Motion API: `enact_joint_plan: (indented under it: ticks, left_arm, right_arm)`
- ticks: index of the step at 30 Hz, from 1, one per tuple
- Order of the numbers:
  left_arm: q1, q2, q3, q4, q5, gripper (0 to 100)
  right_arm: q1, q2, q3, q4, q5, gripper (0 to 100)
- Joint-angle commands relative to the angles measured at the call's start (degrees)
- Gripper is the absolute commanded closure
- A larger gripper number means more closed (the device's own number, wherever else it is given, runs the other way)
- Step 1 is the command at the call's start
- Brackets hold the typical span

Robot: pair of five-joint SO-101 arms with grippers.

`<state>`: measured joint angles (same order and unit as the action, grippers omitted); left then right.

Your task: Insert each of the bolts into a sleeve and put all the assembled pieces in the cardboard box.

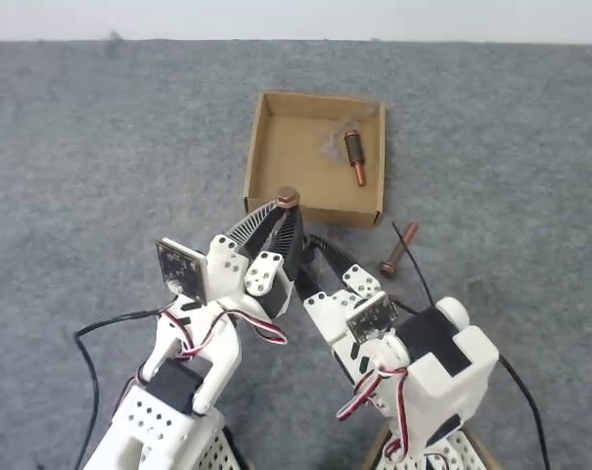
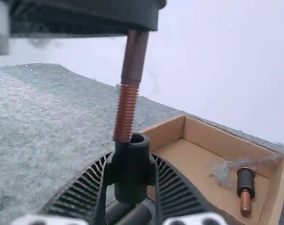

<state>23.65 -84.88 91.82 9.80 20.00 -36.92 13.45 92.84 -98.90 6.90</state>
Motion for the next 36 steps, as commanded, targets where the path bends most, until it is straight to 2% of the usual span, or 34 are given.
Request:
enact_joint_plan:
  ticks: [1,4,10,36]
  left_arm:
    - [-0.09,0.53,-0.22,-1.32,-0.62,99]
    - [-0.09,0.53,-0.22,-1.85,-0.62,99]
    - [-0.09,0.53,1.98,-9.14,-0.62,99]
    - [0.26,0.62,4.88,-14.24,-0.62,99]
  right_arm:
    - [1.01,-3.65,1.93,-0.48,-0.79,99.2]
    - [1.01,-3.65,1.93,-0.48,-0.79,99.2]
    - [0.92,-3.47,1.93,-0.48,-0.79,99.2]
    - [0.92,-3.47,1.85,-0.48,-0.79,99.2]
